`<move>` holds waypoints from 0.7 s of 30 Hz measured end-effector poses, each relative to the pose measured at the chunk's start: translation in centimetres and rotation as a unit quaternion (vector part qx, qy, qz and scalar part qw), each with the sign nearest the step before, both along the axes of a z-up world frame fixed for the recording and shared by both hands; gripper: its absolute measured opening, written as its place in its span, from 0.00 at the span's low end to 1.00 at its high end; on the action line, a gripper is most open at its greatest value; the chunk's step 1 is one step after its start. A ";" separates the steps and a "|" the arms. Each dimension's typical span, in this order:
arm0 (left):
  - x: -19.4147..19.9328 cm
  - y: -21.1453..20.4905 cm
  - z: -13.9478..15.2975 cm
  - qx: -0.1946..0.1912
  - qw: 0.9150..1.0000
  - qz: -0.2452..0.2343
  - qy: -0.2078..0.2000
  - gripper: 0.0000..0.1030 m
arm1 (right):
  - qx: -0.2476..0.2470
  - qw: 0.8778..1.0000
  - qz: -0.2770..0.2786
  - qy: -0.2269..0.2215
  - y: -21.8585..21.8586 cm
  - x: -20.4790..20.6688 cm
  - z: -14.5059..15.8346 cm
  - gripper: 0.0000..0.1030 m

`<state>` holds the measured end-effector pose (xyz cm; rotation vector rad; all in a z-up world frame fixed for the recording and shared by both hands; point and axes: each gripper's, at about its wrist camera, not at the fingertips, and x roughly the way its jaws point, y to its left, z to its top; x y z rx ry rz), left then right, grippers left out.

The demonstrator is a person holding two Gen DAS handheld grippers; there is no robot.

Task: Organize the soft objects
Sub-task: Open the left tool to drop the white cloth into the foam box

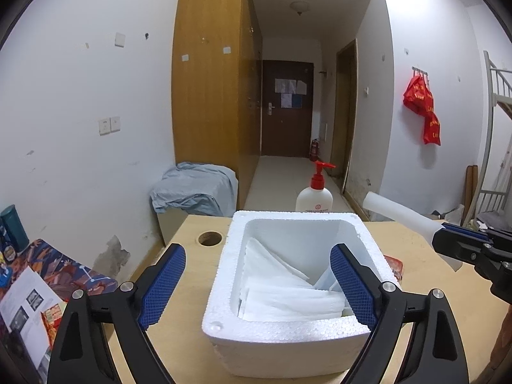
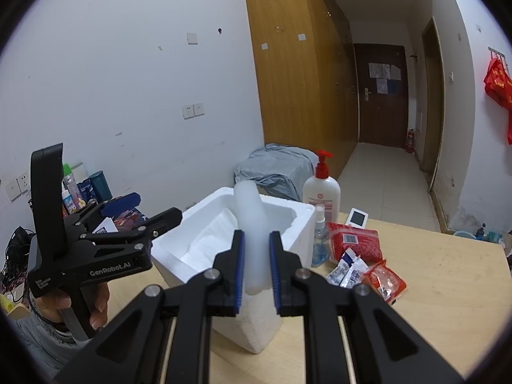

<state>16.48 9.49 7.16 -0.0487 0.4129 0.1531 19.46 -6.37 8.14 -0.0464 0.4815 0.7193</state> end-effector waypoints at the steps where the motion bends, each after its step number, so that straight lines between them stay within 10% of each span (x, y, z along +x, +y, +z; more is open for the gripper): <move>1: -0.2 0.0 0.1 -0.001 1.000 -0.001 -0.001 0.89 | 0.000 1.000 0.001 0.000 0.0 0.0 0.0 0.17; 21: -4.6 1.6 0.4 0.000 1.000 0.006 -0.013 0.98 | -0.005 0.999 0.032 0.003 2.6 -0.3 -0.2 0.17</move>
